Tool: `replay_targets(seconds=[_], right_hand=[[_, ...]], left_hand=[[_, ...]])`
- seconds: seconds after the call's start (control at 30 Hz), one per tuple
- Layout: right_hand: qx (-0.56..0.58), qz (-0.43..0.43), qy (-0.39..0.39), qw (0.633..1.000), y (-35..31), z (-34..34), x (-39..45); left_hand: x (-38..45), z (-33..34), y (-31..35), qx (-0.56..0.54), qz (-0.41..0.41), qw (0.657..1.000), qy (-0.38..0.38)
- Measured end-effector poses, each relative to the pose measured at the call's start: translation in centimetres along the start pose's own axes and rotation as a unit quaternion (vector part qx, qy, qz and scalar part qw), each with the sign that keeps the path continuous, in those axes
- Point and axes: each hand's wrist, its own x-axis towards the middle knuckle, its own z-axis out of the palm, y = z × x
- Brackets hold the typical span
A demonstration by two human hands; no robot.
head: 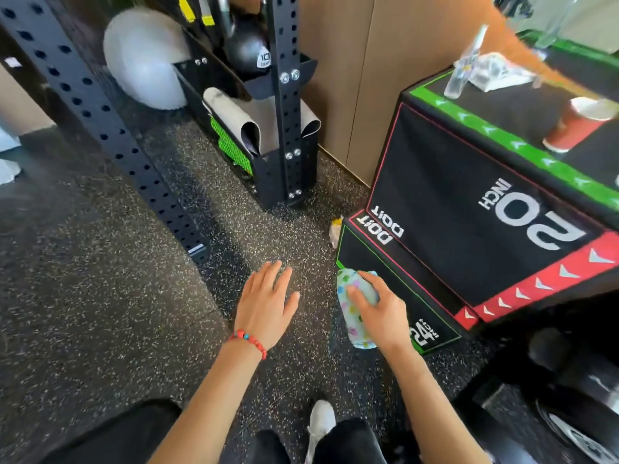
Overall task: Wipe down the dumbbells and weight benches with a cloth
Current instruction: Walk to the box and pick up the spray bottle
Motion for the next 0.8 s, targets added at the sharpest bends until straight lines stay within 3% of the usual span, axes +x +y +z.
replay_targets(seconds=[0.4, 0.8], right_hand=[[0.036, 0.049, 0.120, 0.991, -0.8, -5.5, 13.0], [0.094, 0.132, 0.311, 0.937, -5.0, -9.6, 27.0]], left_hand=[[18.6, 0.2, 4.8, -0.011, 0.131, 0.991, -0.008], [39.6, 0.2, 8.6, -0.056, 0.295, 0.954, 0.006]])
